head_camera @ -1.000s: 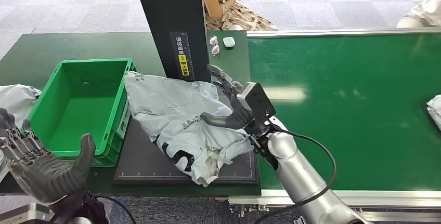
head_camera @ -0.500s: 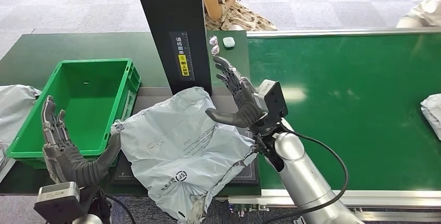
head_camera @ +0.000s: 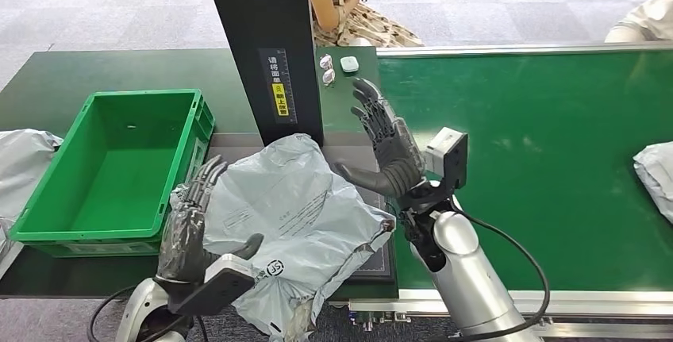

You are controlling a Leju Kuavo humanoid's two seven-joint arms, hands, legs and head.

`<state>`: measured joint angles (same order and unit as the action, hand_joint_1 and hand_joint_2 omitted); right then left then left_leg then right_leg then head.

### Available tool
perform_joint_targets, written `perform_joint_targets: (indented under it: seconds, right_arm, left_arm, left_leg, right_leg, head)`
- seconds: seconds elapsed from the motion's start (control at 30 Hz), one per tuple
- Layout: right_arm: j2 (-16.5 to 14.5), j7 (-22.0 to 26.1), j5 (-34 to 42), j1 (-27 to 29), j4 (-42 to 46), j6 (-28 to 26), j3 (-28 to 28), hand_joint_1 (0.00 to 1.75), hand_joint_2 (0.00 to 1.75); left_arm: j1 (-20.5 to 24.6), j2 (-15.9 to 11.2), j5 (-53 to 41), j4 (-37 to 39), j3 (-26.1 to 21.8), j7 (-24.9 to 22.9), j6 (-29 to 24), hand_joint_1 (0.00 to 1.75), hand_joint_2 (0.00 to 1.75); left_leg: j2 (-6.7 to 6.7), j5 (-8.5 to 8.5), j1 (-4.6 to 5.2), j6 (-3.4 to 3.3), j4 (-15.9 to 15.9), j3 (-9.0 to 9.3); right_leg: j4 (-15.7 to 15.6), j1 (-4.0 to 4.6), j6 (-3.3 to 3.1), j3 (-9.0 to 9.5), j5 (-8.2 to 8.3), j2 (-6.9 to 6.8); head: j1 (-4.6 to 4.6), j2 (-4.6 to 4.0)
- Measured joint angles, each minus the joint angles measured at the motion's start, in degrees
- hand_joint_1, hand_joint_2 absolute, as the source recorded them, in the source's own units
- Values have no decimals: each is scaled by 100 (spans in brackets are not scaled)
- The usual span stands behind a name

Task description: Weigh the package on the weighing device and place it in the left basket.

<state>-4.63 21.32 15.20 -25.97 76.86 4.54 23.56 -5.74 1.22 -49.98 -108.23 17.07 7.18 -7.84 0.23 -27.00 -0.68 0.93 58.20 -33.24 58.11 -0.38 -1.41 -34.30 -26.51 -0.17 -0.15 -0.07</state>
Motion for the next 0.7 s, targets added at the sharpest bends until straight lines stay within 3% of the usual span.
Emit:
perform_joint_targets:
  seconds: [0.4,0.7]
  right_arm:
    - [20,16,52,345,443,-15,-313,0,175]
    - [44,-20,188,462,597,-93,-421,0,175]
  left_arm:
    - [300,-647,-784,503,633,-453,752,0,175]
    - [851,-1014,-967,966,944,-537,1210,0,175]
  left_leg:
    - [2,0,-1,0,-1,0]
    - [2,1,0,0,-1,0]
  right_leg:
    - [1,1,0,-1,0,4]
    - [1,0,0,1,0,4]
  head:
    - [0,0]
    - [0,0]
